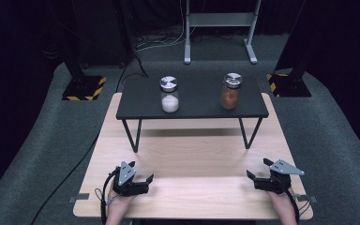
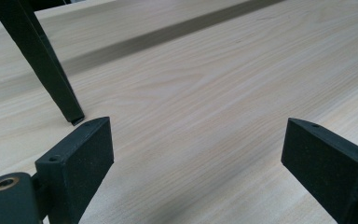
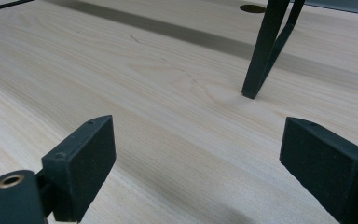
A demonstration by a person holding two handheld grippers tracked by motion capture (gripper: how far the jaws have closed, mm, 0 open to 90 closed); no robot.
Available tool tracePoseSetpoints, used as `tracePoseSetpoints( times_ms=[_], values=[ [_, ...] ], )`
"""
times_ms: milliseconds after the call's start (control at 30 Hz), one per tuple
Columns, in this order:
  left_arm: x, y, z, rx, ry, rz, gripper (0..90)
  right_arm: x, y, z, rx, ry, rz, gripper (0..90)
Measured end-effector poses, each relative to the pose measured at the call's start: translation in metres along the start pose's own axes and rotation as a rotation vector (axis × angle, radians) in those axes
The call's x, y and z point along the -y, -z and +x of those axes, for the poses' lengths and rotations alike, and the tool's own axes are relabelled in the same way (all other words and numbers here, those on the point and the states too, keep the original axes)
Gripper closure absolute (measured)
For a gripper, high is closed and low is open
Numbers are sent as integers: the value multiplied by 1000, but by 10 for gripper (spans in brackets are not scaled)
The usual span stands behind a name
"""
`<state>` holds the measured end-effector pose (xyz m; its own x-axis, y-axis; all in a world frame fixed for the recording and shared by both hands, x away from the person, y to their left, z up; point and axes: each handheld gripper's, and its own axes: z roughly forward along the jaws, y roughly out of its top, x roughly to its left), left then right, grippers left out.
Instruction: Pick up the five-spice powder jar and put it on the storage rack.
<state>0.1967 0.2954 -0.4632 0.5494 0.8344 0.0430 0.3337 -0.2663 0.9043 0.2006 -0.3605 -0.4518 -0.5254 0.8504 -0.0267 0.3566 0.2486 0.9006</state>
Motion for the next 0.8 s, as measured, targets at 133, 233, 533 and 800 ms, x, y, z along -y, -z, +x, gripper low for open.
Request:
tracePoseSetpoints(
  times_ms=[133,233,533,800],
  values=[
    [0,0,-1,-2,-5,-2,86,0,0,0,-1,3,1,95],
    [0,0,-1,-3,-4,-2,85,0,0,0,-1,3,2,96],
    [0,0,-1,-4,-7,1,85,0,0,0,-6,2,3,97],
    [-1,0,-1,-1,-4,3,87,-1,0,0,-7,3,5,97]
  ],
)
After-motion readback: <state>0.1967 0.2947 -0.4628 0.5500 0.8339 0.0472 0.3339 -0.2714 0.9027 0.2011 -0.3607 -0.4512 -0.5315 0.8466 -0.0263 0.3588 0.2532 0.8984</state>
